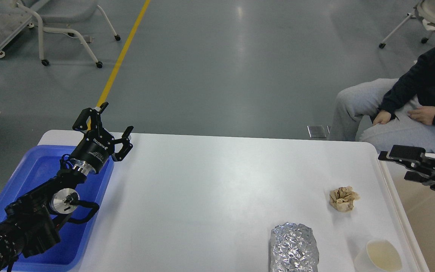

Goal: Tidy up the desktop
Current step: 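Lower the right gripper toward the round cream lid near the bin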

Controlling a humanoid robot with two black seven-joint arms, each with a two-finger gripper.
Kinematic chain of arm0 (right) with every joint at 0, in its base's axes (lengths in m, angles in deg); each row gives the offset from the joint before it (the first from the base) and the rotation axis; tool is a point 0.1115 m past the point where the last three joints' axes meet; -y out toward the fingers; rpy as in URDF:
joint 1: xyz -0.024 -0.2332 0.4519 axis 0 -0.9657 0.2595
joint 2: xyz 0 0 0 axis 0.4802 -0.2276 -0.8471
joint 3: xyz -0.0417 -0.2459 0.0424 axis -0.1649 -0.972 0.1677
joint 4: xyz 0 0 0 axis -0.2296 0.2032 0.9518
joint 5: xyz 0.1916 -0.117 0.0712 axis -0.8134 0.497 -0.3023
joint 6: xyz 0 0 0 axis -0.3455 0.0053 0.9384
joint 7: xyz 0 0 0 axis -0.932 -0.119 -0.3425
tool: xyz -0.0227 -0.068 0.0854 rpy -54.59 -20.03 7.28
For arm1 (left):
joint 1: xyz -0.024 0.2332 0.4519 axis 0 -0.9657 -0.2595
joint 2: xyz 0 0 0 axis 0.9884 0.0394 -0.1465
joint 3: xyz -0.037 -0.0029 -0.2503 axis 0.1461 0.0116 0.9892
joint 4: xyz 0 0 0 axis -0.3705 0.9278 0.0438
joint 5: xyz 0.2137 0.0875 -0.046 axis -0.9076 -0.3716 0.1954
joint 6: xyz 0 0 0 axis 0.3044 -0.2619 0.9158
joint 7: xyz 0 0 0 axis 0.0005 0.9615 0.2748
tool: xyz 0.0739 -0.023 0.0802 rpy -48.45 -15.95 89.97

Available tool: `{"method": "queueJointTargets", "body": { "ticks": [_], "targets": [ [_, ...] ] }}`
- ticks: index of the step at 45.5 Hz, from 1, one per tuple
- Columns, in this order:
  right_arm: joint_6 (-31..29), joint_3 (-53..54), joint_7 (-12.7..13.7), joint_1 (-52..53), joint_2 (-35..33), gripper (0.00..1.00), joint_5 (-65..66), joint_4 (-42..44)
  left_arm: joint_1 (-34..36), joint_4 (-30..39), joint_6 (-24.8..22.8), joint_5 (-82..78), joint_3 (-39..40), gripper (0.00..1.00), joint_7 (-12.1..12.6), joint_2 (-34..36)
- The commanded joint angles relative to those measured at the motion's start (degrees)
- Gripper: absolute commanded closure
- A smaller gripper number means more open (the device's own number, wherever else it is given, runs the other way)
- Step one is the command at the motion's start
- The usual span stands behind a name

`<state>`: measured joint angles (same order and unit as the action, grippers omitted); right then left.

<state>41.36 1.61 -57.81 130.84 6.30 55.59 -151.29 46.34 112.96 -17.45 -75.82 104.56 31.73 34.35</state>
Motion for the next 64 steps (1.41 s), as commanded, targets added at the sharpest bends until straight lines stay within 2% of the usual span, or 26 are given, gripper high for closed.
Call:
{"method": "queueJointTargets", "body": {
  "ticks": [1,11,25,31,48,58,64],
  "targets": [
    [-4.0,-1.2,-1.9,0.2,-8.1,0.0,5.6,-3.3,0.0,0.0,0.0,0.0,0.0,0.0,0.0,0.0],
    [-5.6,-1.6,-3.8,-0.3,-13.0,0.0,11.8,-6.5,0.0,0.0,0.0,0.0,0.0,0.0,0.0,0.0],
    [-5.5,-4.0,-3.8,-0.3,-17.0,0.0,24.6,-12.9,0.0,0.0,0.0,0.0,0.0,0.0,0.0,0.0],
    [-5.5,-4.3,-3.8,-0.4,-18.6,0.0,25.6,-15.2,0.0,0.0,0.0,0.0,0.0,0.0,0.0,0.0],
    [-5.0,-7.3,-3.7,-1.9,-17.8,0.0,26.9,-15.0,0.0,0.0,0.0,0.0,0.1,0.0,0.0,0.0],
    [-4.8,-7.7,-3.7,-3.1,-14.0,0.0,27.4,-13.1,0.0,0.0,0.0,0.0,0.0,0.0,0.0,0.0],
    [-2.8,-7.7,-3.7,-4.9,-11.0,0.0,27.3,-11.5,0.0,0.0,0.0,0.0,0.1,0.0,0.0,0.0]
  ]
}}
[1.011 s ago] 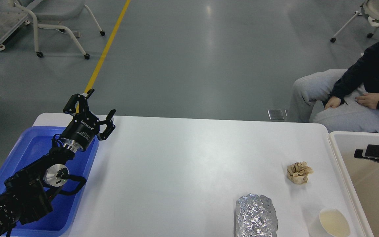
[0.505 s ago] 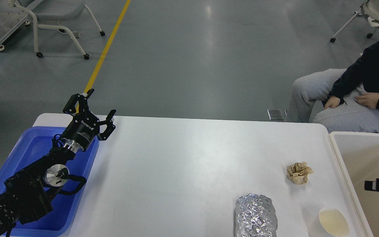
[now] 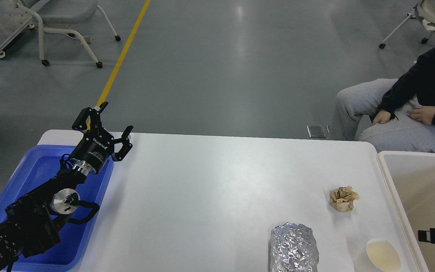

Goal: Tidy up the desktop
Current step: 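Lower the right gripper toward the round cream lid near the bin, then grasp the round cream lid with the right gripper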

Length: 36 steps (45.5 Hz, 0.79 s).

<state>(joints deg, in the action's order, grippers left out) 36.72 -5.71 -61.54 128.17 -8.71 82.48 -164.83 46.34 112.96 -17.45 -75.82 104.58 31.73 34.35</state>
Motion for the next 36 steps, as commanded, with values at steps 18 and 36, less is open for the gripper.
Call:
{"method": "queueJointTargets", "body": {
  "ticks": [18,36],
  "targets": [
    [7.9,-0.2,-0.1,-8.3,11.8,0.0,-1.1,6.6,0.0,0.0,0.0,0.0,0.0,0.0,0.0,0.0],
    [15.2,-0.2,-0.3,-14.9,17.6,0.0,-1.3,10.3,0.0,0.0,0.0,0.0,0.0,0.0,0.0,0.0]
  ]
}}
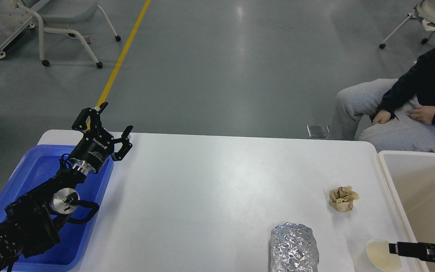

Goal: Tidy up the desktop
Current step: 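Grasp the round cream lid with the right gripper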

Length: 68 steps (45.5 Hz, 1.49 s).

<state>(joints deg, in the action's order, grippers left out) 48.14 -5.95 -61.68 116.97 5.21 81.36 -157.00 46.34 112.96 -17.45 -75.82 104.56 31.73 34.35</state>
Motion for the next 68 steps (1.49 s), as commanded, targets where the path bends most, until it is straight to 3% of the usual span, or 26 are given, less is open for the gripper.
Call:
{"method": "queueJointTargets", "body": {
  "ticks": [1,10,29,36,44,49,53,54,68],
  "targets": [
    [4.0,0.0,-0.1,-4.0,3.9,0.0,-0.2,2.6,0.0,0.0,0.0,0.0,0.0,0.0,0.0,0.0],
    [8.0,0.0,-1.2,-6.0,6.3,0.0,-0.2,4.5,0.0,0.0,0.0,0.0,0.0,0.0,0.0,0.0],
    [10.0,0.0,-2.9,-7.9,9.4,0.04,-0.2,9.0,0.0,0.0,0.0,0.0,0.0,0.0,0.0,0.0],
    [11.0,-0.1,-3.6,-8.8,10.4,0.27,0.0,11.0,0.0,0.0,0.0,0.0,0.0,0.0,0.0,0.0],
    [11.4,-0.1,-4.1,-8.9,10.6,0.34,0.2,11.5,0.0,0.0,0.0,0.0,0.0,0.0,0.0,0.0],
    [11.3,-0.1,-4.0,-9.3,10.6,0.59,0.2,11.5,-0.1,0.0,0.0,0.0,0.1,0.0,0.0,0.0],
    [11.3,-0.2,-4.0,-9.6,10.6,0.96,0.1,11.5,0.0,0.0,0.0,0.0,0.0,0.0,0.0,0.0],
    [11.3,-0.2,-4.0,-9.7,10.6,1.0,0.0,11.5,0.0,0.0,0.0,0.0,0.0,0.0,0.0,0.0],
    [11.2,-0.1,-4.1,-9.9,9.1,1.0,-0.1,10.8,0.0,0.0,0.0,0.0,0.0,0.0,0.0,0.0]
  ]
}}
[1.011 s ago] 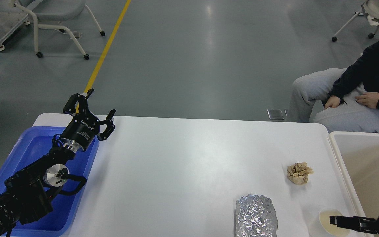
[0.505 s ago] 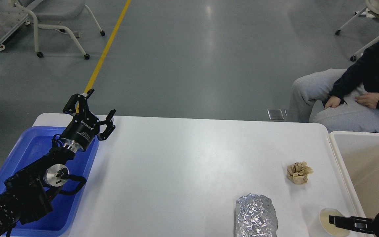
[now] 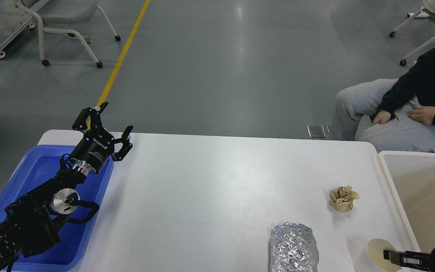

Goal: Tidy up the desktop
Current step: 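Grasp the round cream lid with the right gripper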

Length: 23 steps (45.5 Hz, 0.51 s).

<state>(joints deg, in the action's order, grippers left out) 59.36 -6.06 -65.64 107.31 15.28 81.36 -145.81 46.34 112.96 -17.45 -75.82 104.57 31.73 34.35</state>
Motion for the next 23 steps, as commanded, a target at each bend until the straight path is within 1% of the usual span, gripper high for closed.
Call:
{"method": "queueJointTargets", "body": {
  "ticks": [1,5,15,19,23],
  "targets": [
    [0.0,0.0,-0.2,-0.2,-1.2,1.0,-0.1,-0.4,0.0,0.0,0.0,0.0,0.0,0.0,0.0,0.0],
    [0.1,0.0,-0.9,-0.2,-1.6,1.0,-0.1,-0.5,0.0,0.0,0.0,0.0,0.0,0.0,0.0,0.0],
    [-0.3,0.5,-4.5,0.5,-4.9,1.0,-0.1,-3.3,0.0,0.0,0.0,0.0,0.0,0.0,0.0,0.0],
    [-0.9,0.9,-6.0,1.1,-8.0,1.0,-0.1,-6.1,0.0,0.0,0.0,0.0,0.0,0.0,0.0,0.0],
    [-2.6,1.2,-6.2,2.7,-11.6,1.0,-0.1,-9.0,0.0,0.0,0.0,0.0,0.1,0.0,0.0,0.0]
  ]
}}
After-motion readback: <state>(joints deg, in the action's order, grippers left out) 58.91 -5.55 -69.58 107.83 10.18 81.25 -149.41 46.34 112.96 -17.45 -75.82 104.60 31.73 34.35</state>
